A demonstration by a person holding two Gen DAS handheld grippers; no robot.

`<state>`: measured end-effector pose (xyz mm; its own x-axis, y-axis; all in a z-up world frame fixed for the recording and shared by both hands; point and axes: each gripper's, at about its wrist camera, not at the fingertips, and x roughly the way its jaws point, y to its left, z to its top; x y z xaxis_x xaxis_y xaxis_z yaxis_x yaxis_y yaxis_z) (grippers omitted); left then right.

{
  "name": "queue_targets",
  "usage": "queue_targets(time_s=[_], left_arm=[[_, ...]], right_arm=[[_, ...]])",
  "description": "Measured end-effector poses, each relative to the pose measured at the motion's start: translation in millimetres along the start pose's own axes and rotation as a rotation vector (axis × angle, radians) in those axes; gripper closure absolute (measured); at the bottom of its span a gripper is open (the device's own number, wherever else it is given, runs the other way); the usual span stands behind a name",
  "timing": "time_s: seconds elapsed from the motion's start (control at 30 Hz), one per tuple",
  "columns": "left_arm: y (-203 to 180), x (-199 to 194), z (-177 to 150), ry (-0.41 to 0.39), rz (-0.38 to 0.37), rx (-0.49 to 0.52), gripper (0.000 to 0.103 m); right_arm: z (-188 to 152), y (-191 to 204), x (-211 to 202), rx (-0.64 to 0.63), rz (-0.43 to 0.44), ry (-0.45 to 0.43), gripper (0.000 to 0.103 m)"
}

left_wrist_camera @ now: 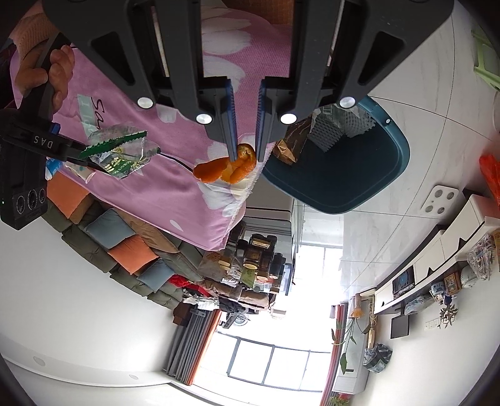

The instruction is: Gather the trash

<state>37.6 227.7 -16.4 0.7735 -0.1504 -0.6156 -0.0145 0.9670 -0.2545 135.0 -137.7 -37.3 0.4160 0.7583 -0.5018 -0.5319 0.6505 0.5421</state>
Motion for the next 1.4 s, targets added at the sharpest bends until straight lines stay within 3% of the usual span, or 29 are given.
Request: queue_targets(time_s=[1.4], left_arm=[[29,12,5,-0.001,0.118,-0.058,0.091]], right_arm=[[22,28,65,-0.066,0.017,0.097,0.101]])
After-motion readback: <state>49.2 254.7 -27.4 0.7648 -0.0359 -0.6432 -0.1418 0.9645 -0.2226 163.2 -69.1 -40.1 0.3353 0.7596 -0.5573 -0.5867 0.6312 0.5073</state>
